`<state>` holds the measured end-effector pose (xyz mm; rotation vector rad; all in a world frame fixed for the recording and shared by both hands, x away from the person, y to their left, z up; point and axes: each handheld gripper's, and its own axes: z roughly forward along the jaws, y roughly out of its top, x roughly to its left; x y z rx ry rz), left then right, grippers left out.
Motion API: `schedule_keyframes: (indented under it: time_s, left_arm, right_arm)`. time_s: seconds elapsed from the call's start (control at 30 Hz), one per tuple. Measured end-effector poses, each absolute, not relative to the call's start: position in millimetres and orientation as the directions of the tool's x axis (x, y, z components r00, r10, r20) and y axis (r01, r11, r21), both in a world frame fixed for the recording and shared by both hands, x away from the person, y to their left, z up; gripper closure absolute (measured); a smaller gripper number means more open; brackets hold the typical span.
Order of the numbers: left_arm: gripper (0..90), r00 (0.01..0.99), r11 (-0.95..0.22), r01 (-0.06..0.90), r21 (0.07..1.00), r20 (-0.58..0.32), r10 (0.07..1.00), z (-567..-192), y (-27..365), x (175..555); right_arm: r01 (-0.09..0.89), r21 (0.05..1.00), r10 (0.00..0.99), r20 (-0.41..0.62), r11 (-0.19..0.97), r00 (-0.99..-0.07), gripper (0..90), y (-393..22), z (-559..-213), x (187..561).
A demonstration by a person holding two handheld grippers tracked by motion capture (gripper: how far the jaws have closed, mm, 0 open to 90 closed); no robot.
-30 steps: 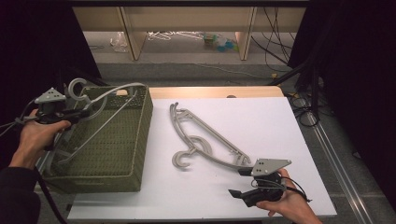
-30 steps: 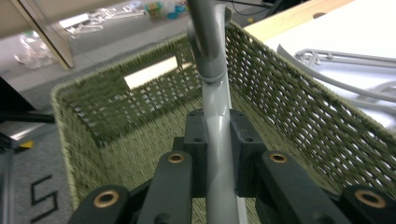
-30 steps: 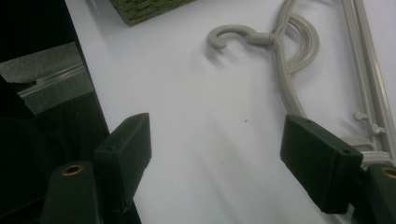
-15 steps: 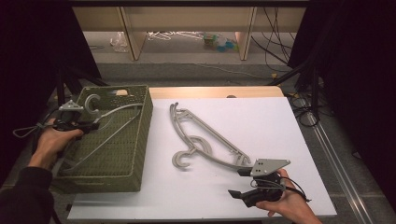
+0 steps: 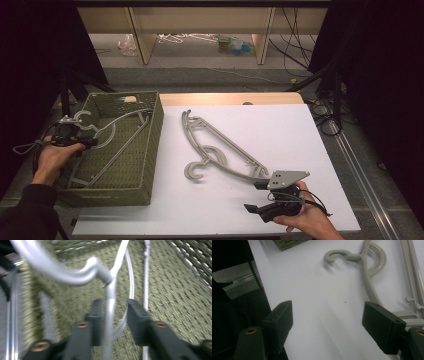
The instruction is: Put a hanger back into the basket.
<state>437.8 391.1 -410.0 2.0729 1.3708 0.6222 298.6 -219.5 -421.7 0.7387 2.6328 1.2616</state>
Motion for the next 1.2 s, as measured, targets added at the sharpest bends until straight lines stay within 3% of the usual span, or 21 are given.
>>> schedule_keyframes:
  time_s: [0.13,0.33,0.57,0.7,1.0,1.2]
  left_arm:
    - [57.3,0.362,-0.274,0.624,0.731,0.040,0.931,-397.1,385.2,422.8]
    - [38.7,0.344,-0.150,0.534,0.832,-0.052,0.937,-379.1,349.8,388.7]
    - [27.7,0.465,-0.076,0.412,0.908,-0.137,0.875,-377.3,295.1,348.4]
    - [20.9,0.531,-0.103,0.357,0.928,-0.111,0.840,-378.4,265.0,331.9]
    - [20.0,0.637,-0.173,0.273,0.946,-0.043,0.769,-386.9,219.3,307.2]
    - [18.8,0.671,-0.202,0.273,0.941,-0.036,0.740,-405.0,191.8,290.0]
  right_arm:
    - [0.377,0.760,0.482,0.096,0.529,-0.871,25.9,-220.0,-422.7,299.2]
    - [0.376,0.773,0.496,0.092,0.511,-0.863,25.8,-218.5,-425.3,300.9]
    - [0.374,0.798,0.525,0.086,0.472,-0.847,24.8,-220.6,-427.2,303.2]
    - [0.371,0.805,0.531,0.083,0.463,-0.843,24.1,-221.6,-427.7,303.7]
    - [0.382,0.806,0.534,0.099,0.452,-0.840,21.5,-218.8,-429.1,302.5]
    - [0.375,0.808,0.538,0.087,0.455,-0.839,20.8,-217.9,-430.4,302.7]
